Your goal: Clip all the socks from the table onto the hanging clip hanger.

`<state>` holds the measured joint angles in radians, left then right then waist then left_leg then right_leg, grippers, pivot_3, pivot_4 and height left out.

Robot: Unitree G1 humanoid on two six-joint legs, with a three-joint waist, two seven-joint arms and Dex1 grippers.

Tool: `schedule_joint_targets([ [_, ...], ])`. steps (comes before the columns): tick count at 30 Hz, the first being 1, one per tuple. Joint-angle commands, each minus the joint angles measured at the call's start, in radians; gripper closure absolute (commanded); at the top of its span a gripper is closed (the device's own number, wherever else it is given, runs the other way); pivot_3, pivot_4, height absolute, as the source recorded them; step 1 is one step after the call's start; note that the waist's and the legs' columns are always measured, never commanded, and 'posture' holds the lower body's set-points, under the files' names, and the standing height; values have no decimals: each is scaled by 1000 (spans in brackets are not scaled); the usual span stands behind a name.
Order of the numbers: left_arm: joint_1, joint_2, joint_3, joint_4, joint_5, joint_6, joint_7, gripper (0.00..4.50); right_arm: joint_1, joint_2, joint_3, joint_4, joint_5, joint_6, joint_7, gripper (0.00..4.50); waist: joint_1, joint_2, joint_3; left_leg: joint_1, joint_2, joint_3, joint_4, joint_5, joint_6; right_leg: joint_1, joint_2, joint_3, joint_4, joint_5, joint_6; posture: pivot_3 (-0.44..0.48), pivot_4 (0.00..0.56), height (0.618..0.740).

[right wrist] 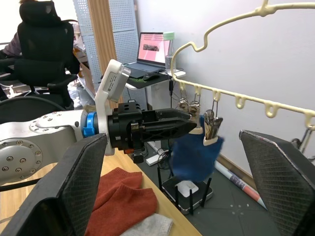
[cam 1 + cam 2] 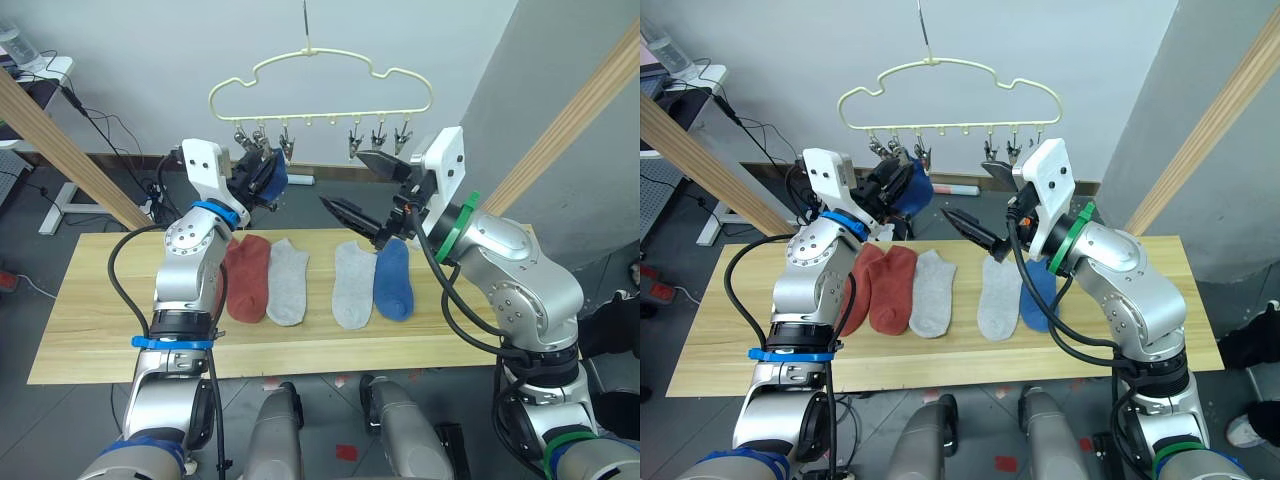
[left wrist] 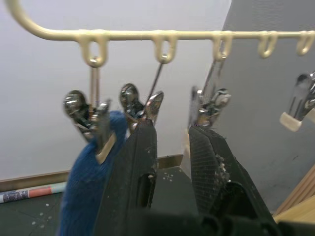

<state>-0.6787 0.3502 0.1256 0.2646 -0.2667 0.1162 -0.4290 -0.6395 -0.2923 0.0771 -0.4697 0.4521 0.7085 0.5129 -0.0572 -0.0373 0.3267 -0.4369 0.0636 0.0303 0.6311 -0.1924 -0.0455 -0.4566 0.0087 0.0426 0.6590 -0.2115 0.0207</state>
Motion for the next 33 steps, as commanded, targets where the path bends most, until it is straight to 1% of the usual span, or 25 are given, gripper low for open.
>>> schedule_joint_targets([
  [1, 1, 12, 24, -47, -1, -19, 2, 3267, -14, -4, -13, -40, 11, -24, -6, 0, 0, 0, 0, 0, 0, 0, 0, 0, 0, 0, 0, 0, 0, 0, 0, -123, 307, 740],
  [7, 3, 16, 25, -43, -1, -20, 4, 3267, -16, -4, -11, -35, 9, -29, -5, 0, 0, 0, 0, 0, 0, 0, 0, 0, 0, 0, 0, 0, 0, 0, 0, -120, 304, 740],
  [33, -115, -6, 18, 139, 15, -113, 23, 3267, -13, -15, -14, -40, 9, -26, -22, 0, -2, 0, 0, 0, 0, 0, 1, 0, 0, 0, 0, 0, 1, 0, 0, -142, 300, 740],
])
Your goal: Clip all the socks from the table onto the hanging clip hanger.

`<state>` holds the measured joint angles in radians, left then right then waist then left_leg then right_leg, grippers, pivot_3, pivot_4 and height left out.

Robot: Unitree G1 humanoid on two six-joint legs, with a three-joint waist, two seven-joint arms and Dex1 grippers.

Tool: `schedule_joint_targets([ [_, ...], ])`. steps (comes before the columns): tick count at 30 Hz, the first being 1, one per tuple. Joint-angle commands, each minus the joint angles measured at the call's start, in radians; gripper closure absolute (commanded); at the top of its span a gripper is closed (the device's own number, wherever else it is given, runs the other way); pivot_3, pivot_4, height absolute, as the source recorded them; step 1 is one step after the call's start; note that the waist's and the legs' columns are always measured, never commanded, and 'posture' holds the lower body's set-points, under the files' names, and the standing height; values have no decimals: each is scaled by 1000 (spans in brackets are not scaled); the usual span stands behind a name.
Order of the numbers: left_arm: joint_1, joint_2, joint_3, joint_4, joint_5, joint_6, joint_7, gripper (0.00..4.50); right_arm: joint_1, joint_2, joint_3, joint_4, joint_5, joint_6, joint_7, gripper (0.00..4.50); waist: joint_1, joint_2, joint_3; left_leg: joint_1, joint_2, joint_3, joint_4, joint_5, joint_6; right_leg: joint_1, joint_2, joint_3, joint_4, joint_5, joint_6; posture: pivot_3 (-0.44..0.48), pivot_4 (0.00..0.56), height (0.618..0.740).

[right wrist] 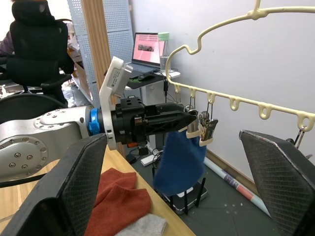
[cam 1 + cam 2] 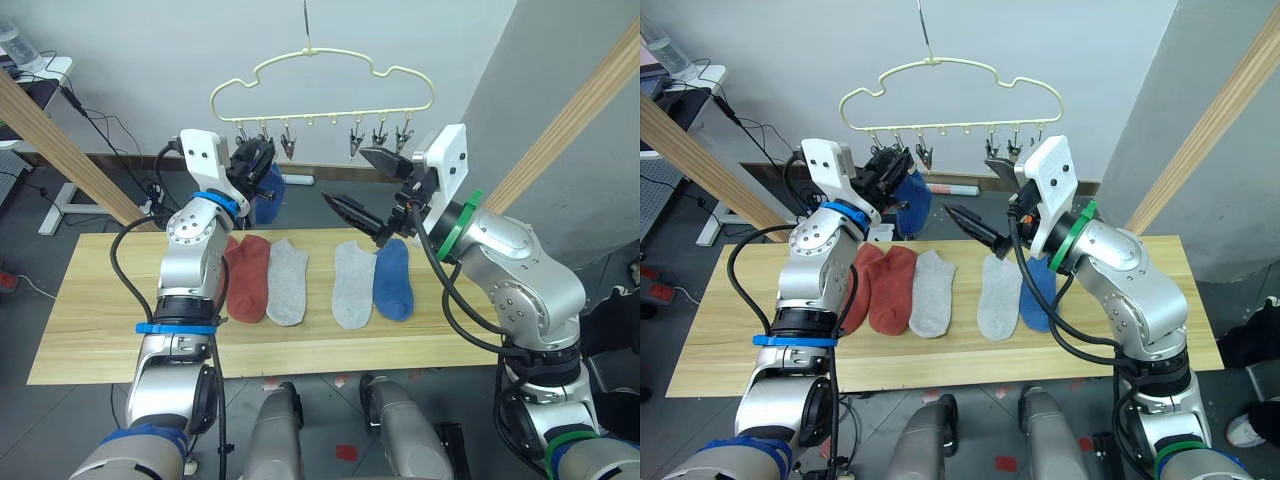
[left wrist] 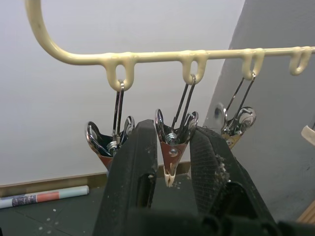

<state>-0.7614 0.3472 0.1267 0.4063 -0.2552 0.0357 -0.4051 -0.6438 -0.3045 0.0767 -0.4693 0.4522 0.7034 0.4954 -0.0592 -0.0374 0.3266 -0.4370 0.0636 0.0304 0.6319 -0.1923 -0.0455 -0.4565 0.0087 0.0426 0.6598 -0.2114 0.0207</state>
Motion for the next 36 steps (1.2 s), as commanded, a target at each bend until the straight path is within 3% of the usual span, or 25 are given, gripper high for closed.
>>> schedule_joint_targets([
  [1, -36, -4, 17, 1, 4, -36, -1, 3267, -9, -3, -13, -41, 9, -21, -4, 0, 0, 0, 0, 0, 0, 0, 0, 0, 0, 0, 0, 0, 0, 0, 0, -143, 299, 740],
  [19, -45, -7, 19, 3, 4, -51, 1, 3267, -6, -4, -12, -40, 9, -23, -6, 0, -1, 0, 0, 0, 0, 0, 0, 0, 0, 0, 0, 0, 1, 0, 0, -139, 298, 740],
  [25, -32, -1, 21, -22, -4, -39, -7, 4258, 28, -12, -10, -25, 1, -22, -4, 0, 0, 0, 0, 0, 0, 0, 0, 0, 0, 0, 0, 0, 1, 0, 0, -128, 300, 740],
  [30, -6, 18, 20, -73, -9, -9, -19, 4265, 107, -73, 41, 150, -126, -98, 3, 0, 0, 0, 0, 0, 0, 0, 1, 0, 0, 0, 0, 0, 1, 0, 0, -113, 302, 740],
  [36, 28, 56, 5, -176, -47, 182, -55, 4265, 55, -147, 143, 502, -278, -133, 55, 0, -1, 0, 0, 0, 0, 0, 3, 0, 0, 0, 0, 0, 3, 0, 0, -100, 303, 740],
])
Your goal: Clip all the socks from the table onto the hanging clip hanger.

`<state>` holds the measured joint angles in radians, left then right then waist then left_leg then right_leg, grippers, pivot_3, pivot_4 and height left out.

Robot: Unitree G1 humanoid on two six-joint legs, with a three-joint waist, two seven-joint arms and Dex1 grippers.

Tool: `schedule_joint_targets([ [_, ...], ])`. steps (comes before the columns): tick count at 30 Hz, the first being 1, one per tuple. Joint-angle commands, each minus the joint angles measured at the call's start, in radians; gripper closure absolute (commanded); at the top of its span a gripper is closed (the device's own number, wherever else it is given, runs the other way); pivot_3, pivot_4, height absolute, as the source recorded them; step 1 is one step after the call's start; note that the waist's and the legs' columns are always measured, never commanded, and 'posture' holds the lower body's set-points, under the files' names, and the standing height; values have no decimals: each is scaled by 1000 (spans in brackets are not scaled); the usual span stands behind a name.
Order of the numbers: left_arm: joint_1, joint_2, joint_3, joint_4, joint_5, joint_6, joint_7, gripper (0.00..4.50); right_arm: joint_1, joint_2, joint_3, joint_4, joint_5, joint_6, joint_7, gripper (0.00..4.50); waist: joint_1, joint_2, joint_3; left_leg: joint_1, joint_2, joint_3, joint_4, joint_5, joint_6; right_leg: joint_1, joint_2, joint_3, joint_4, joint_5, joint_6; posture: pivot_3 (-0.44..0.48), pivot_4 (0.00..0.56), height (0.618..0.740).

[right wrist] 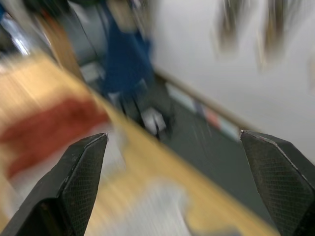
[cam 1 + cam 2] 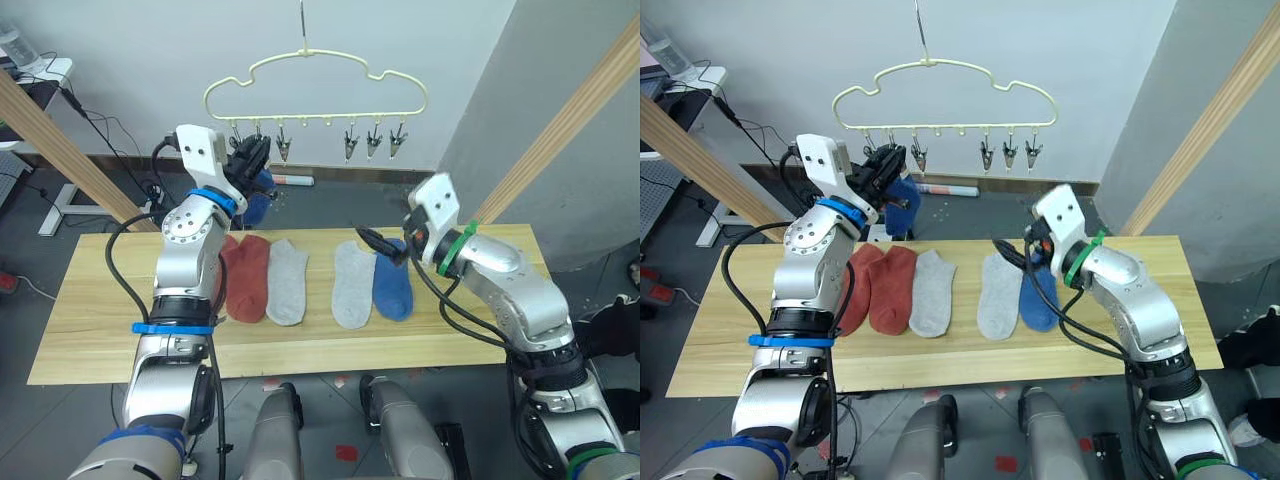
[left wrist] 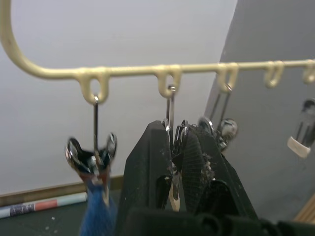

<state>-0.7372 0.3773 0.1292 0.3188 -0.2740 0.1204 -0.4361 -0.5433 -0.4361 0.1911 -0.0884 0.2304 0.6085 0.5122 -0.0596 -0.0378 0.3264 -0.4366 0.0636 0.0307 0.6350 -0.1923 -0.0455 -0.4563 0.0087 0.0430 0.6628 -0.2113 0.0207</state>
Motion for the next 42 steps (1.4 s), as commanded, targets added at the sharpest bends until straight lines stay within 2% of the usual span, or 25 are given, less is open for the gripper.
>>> schedule_joint_targets([
  [1, 7, 37, 0, -115, -47, 153, -42, 4265, -76, -12, 37, 214, -78, -60, 45, 0, -1, 0, 0, 0, 0, 0, 1, 0, 0, 0, 0, 0, 0, 0, 0, -94, 303, 740],
  [6, 7, 88, 12, -200, -109, 308, -110, 4265, -208, 36, 62, 580, -143, -173, 102, 0, -10, 0, 0, 0, 1, 0, 2, 0, 0, 0, 2, 1, 1, 0, 0, -73, 304, 740],
  [14, 54, 101, 18, -289, -133, 388, -113, 4265, -302, 85, 83, 951, -273, -368, 83, 0, 0, 0, 0, 0, 0, 1, 1, 0, 0, 0, 1, 1, -1, 0, 0, -47, 309, 740],
  [21, 59, 129, 11, -316, -148, 486, -116, 4265, -322, 112, 66, 1065, -317, -473, 102, 0, 1, 0, 0, 3, 1, 0, 2, 0, 0, 2, 1, 1, 1, 0, 0, -36, 316, 740],
  [24, 28, 138, 21, -300, -173, 580, -105, 4265, -318, 113, 68, 1073, -330, -506, 110, 591, 0, 0, 0, 3, 1, 0, 2, 0, 0, 3, 1, 1, 2, 0, 0, -35, 317, 740],
  [28, -32, 151, 66, -298, -281, 792, -109, 4265, -282, 104, 78, 1026, -354, -554, 128, 1956, 2, 0, 0, 3, 0, 0, 2, 0, 0, 3, 1, 1, 1, 0, 0, -26, 323, 740],
  [33, -67, 159, 112, -278, -337, 887, -96, 4265, -221, 72, 66, 888, -350, -552, 175, 3732, 3, 0, 0, 3, 0, 0, 2, 0, 0, 3, 1, 1, 1, 0, 1, -28, 322, 740],
  [35, -79, 157, 135, -264, -372, 949, -93, 4265, -179, 39, 50, 775, -329, -522, 216, 4331, 4, 0, 0, 3, 0, 0, 2, 0, 0, 2, 1, 1, 1, 0, 1, -28, 321, 740],
  [39, -95, 151, 175, -251, -432, 1051, -82, 4265, -110, -9, 21, 563, -282, -424, 282, 4449, 3, 0, 0, 3, 0, 0, 2, 0, 0, 2, 1, 1, 2, 0, 1, -29, 320, 740],
  [42, -141, 122, 282, -197, -530, 1218, -41, 4265, -40, -91, 3, 191, -156, -165, 427, 4449, 4, 0, 0, 3, 1, 0, 2, 0, 0, 2, 1, 1, 2, 0, 1, -40, 320, 740],
])
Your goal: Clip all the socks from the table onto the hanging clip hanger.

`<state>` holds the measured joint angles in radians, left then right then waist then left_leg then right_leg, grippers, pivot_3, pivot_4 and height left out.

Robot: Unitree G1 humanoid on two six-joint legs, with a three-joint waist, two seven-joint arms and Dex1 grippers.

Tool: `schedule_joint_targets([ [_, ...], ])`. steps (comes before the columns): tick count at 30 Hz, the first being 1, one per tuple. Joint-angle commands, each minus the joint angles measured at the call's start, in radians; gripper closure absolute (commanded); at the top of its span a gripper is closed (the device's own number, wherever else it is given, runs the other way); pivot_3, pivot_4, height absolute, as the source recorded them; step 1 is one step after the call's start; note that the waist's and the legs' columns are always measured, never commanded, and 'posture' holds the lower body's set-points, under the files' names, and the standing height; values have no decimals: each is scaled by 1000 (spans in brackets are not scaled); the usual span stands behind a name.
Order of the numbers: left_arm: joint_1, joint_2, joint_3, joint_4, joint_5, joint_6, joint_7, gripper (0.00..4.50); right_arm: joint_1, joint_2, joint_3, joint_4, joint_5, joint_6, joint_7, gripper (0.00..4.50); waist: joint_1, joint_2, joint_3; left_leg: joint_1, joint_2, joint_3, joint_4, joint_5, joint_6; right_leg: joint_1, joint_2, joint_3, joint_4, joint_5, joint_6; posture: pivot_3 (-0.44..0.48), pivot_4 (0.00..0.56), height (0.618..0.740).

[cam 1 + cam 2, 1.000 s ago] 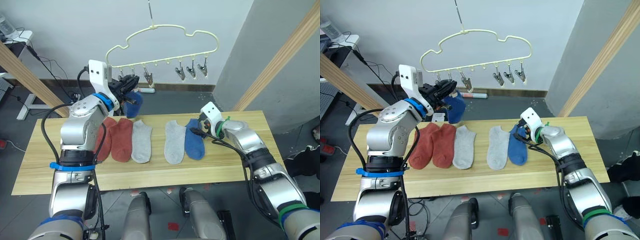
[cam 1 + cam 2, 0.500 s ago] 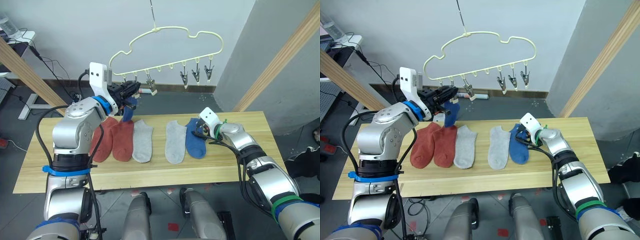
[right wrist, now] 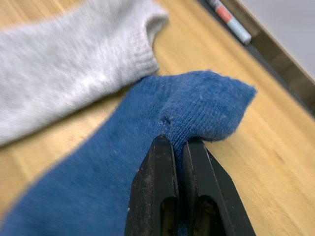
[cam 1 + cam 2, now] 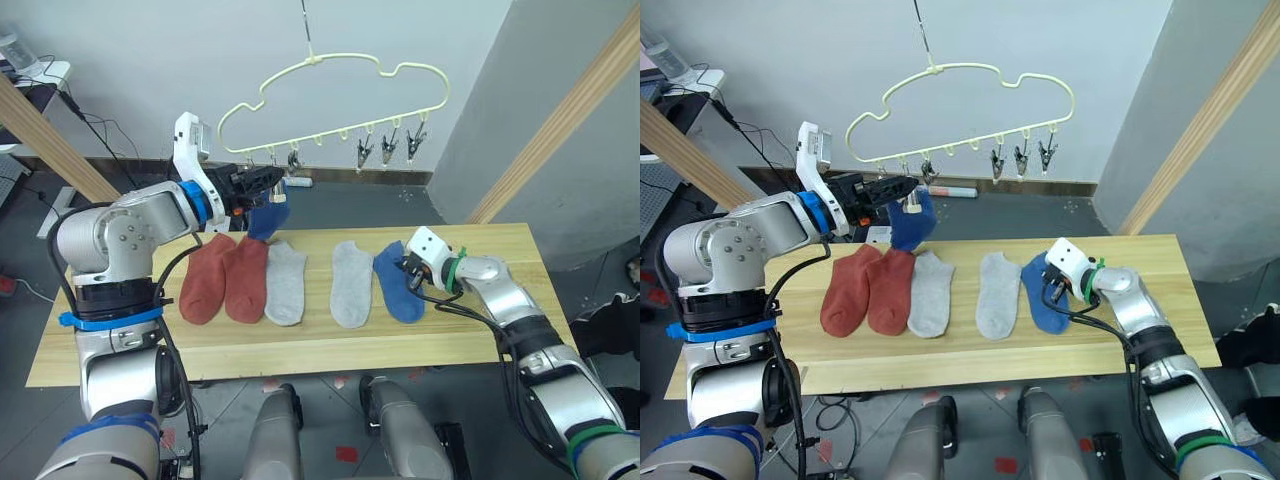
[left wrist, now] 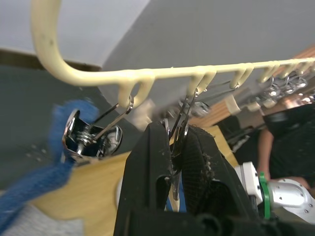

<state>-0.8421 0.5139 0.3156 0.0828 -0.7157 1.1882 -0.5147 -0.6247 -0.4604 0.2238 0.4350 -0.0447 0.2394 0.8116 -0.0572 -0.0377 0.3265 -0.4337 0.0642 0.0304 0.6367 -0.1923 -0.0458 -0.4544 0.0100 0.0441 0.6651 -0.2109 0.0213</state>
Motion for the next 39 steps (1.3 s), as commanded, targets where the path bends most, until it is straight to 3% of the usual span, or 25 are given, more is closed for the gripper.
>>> schedule_joint_targets([
  [1, -53, -25, 133, 58, -117, 196, 51, 4265, 60, -104, -22, -458, 158, 278, 177, 4449, 2, 0, 0, -1, 0, -1, 0, 0, 0, 0, 0, -1, 1, 0, 0, -44, 318, 740],
  [5, -111, -75, 251, 119, -169, 298, 123, 4265, 46, -68, -20, -730, 317, 543, 167, 4449, -4, 0, 0, 0, 0, -2, 1, 0, 0, 0, 1, -1, 0, 0, 0, -52, 316, 740],
  [10, -144, -109, 321, 149, -173, 323, 191, 4265, 14, 18, 1, -806, 369, 656, 94, 4449, 0, 0, 0, -1, 0, -4, 3, 0, 0, 0, 1, -2, 1, 0, 0, -58, 309, 740],
  [16, -167, -136, 354, 163, -180, 351, 223, 4265, -61, 167, 54, -634, 306, 582, -37, 4449, 0, 0, 0, -2, -1, -2, 5, 0, 0, 0, -1, -2, 1, 0, 1, -56, 302, 740],
  [23, -181, -143, 388, 170, -192, 387, 243, 4265, -153, 231, 45, -531, 314, 536, -66, 4449, 0, 0, 0, -4, -1, -2, 4, 0, 0, -1, -1, -2, 0, 0, 1, -54, 304, 740],
  [39, -162, -147, 393, 144, -191, 394, 247, 4265, -209, 257, 13, -514, 356, 556, -67, 4449, 1, 0, 0, -4, -1, -3, 4, 0, 0, -2, -1, -3, 0, 0, 1, -47, 314, 740],
])
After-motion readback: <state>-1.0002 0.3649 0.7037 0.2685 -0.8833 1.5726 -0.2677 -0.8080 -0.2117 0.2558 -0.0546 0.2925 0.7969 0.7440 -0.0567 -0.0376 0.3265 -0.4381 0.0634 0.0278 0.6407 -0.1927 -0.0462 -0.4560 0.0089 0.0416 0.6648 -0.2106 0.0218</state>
